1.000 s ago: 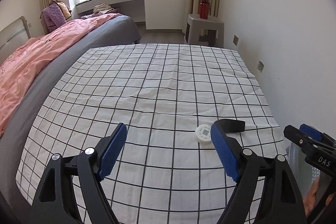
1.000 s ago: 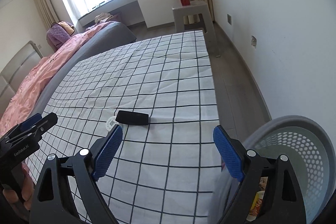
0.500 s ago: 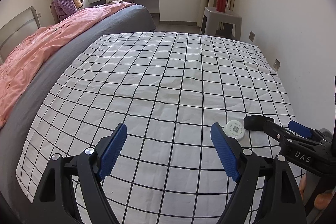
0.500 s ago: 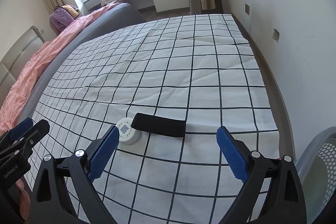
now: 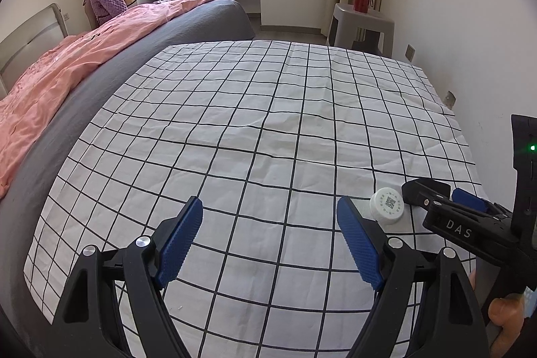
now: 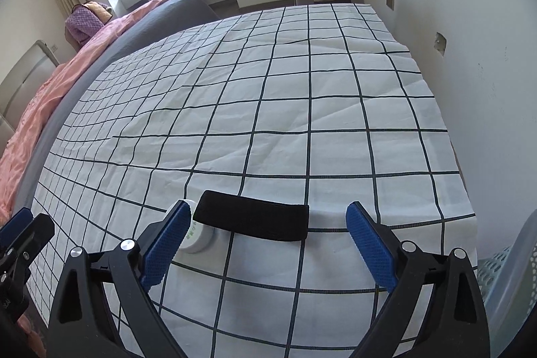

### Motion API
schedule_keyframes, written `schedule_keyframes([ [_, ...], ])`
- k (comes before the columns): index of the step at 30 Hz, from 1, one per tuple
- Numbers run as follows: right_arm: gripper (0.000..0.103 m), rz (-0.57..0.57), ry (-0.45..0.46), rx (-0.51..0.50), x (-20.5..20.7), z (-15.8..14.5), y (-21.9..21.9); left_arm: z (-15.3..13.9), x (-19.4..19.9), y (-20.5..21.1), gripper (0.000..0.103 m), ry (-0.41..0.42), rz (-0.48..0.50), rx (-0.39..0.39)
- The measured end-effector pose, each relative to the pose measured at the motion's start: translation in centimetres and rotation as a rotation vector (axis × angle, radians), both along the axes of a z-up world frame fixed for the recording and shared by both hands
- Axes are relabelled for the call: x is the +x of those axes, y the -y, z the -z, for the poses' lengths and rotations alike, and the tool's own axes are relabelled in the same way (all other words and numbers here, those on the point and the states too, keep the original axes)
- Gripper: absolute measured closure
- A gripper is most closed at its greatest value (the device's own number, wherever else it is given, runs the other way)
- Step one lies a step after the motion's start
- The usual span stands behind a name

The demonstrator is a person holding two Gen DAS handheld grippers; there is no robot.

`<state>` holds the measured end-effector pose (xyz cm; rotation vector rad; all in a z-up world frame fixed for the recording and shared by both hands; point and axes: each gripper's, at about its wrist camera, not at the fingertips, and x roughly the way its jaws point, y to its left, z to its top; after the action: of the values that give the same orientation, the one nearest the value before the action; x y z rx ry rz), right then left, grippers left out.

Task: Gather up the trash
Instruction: 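Move both open tools back over the white lid and black strap, then close the right tool on the black strap while the left tool closes on the white lid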

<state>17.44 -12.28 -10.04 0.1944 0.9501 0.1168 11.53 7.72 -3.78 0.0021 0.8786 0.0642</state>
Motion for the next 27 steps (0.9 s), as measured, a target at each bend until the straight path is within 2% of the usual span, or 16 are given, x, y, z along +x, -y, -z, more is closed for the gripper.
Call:
schedule_keyframes([
  [1,0.020,-0.005,-0.001,-0.004,0.0,0.0,-0.1,0.1,0.0,0.1,0.025,-0.005,0.005,-0.002],
  [3,0.039,-0.021,-0.011,-0.010,0.1,0.1,-0.2,0.3,0.0,0.3,0.025,-0.013,0.014,-0.005],
  [7,0.058,-0.022,-0.015,-0.010,0.0,0.1,0.1,0.6,0.0,1.1,0.025,-0.028,0.035,-0.014],
  [9,0.071,-0.024,-0.015,0.000,-0.1,-0.1,0.4,0.7,0.0,1.6,0.025,-0.033,0.044,-0.021],
  [11,0.078,-0.026,-0.012,0.006,-0.4,-0.3,0.7,0.8,0.0,2.2,0.025,-0.034,0.054,-0.020],
  [17,0.085,-0.025,0.011,0.009,-1.4,-1.5,2.0,1.2,0.2,4.4,0.025,-0.044,0.093,-0.021],
  [27,0.085,0.024,0.055,0.040,-3.4,-3.9,6.0,2.6,1.1,7.1,0.025,-0.067,0.130,-0.048],
])
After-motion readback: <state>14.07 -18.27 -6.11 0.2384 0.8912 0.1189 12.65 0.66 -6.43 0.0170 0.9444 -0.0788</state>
